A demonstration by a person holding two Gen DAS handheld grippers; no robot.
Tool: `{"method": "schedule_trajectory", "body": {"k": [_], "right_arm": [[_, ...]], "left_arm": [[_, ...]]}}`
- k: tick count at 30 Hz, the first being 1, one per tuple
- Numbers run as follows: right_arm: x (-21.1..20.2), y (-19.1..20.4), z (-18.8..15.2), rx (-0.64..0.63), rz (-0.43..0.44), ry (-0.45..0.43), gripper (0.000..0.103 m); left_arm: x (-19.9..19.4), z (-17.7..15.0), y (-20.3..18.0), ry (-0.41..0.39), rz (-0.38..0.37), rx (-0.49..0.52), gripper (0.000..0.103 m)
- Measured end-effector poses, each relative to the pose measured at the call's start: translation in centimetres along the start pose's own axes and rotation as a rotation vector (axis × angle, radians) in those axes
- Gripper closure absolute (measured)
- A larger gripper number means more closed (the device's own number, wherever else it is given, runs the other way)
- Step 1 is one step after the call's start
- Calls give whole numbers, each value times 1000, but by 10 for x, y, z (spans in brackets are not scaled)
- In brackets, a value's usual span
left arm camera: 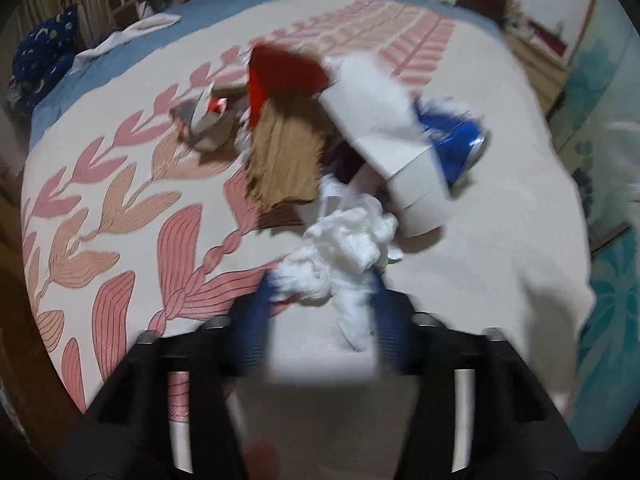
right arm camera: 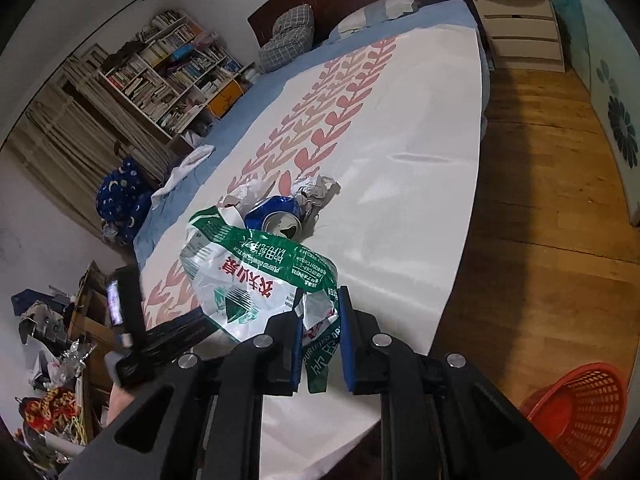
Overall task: Collect trash
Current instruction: 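Grasp the green-white plastic bag with the right tool while the left tool grasps crumpled tissue, then carry bag and tissue to the red wastebasket and open both tools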
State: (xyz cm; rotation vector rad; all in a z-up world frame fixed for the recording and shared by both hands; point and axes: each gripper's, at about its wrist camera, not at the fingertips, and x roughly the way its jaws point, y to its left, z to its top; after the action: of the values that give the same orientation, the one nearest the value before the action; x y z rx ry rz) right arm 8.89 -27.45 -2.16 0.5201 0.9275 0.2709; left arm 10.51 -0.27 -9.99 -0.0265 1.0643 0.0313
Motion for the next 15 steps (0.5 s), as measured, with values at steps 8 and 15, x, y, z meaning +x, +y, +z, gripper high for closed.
{"method": "schedule_trajectory", "body": {"k": [8,15], "right_arm": [[-18,-4,-2,6,18,-51,87],[-74,-4,-17,7,59,-172,87]], "left_arm": [[-38,-13,7,-38,-68,-50,92],[-125,-43,-12,-193,-115,1,93]]}}
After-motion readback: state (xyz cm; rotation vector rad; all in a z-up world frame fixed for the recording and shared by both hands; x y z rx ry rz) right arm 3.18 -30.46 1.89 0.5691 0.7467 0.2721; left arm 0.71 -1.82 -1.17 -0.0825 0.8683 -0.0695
